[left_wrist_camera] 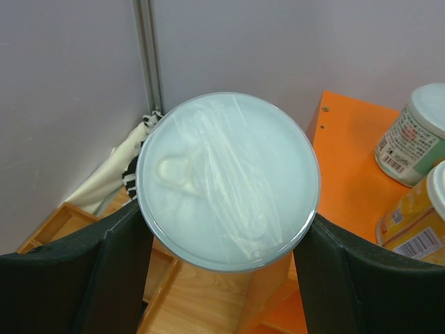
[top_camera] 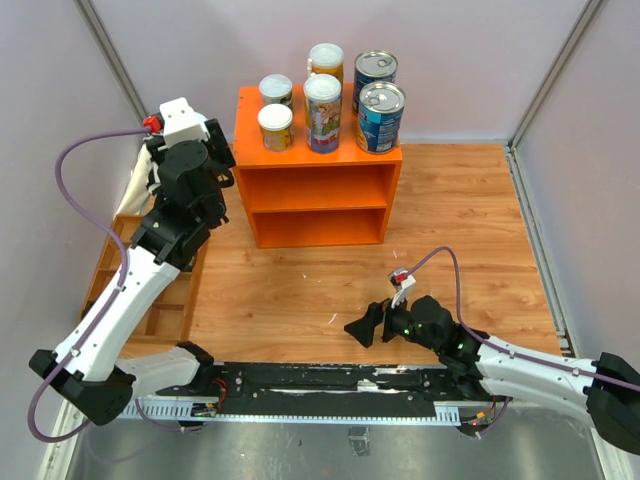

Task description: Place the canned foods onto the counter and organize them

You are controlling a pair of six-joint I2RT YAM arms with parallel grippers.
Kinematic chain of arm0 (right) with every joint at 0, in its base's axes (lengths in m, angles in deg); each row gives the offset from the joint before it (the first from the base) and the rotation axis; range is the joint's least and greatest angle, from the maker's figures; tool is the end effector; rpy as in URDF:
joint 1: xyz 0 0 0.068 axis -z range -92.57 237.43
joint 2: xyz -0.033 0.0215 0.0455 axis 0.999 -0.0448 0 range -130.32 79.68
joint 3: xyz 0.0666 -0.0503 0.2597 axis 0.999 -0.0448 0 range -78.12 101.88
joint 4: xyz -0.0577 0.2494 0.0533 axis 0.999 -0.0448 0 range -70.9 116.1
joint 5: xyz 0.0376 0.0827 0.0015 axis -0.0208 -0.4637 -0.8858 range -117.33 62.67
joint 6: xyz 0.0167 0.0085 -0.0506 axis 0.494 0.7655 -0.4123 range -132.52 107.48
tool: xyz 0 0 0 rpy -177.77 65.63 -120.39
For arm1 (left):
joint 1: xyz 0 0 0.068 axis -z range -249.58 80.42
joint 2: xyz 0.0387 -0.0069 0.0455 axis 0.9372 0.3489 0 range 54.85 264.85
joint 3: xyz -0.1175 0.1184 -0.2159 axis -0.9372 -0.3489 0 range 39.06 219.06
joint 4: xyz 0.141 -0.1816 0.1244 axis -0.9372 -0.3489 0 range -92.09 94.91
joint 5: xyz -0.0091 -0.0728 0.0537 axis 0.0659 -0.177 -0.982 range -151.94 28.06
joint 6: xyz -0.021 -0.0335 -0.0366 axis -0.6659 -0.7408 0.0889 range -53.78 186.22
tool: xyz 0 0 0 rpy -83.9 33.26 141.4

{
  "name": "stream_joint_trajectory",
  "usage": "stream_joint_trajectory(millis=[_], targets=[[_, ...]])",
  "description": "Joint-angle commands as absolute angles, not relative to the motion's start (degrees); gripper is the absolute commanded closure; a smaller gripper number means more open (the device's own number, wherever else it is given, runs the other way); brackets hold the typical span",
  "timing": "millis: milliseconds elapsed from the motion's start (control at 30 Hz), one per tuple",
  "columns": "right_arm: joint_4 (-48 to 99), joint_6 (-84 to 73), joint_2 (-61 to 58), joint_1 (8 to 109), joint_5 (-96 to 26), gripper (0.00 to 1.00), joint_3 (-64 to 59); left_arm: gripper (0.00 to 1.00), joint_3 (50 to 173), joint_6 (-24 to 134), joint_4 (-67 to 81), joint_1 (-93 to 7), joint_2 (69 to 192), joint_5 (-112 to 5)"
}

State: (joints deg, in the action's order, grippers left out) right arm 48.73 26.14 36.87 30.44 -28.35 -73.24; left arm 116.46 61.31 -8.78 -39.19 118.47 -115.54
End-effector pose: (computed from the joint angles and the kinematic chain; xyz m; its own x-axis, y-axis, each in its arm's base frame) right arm 0.0877 0.1364 0.1606 -0.6418 0.1586 -0.7503 -0.5722 0.5523 0.6062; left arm 0.2054 -0.0874 0.4667 0.0352 -0.0796 -0.9962 -0.3925 0.9156 -0.0870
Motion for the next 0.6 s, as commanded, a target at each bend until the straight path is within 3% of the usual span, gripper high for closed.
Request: stream_joint_trajectory(millis=[0, 567], targets=[[50.6, 26.2, 36.4, 30.9, -28.2, 0.01, -72.4, 1.00, 121.1, 62.9, -3.1, -39.6, 119.4, -111.8], [52.0, 26.1, 34.1, 30.9, -28.6, 0.01, -72.3, 1.00, 126.4, 69.2, -0.9, -40.1, 125.2, -99.7]])
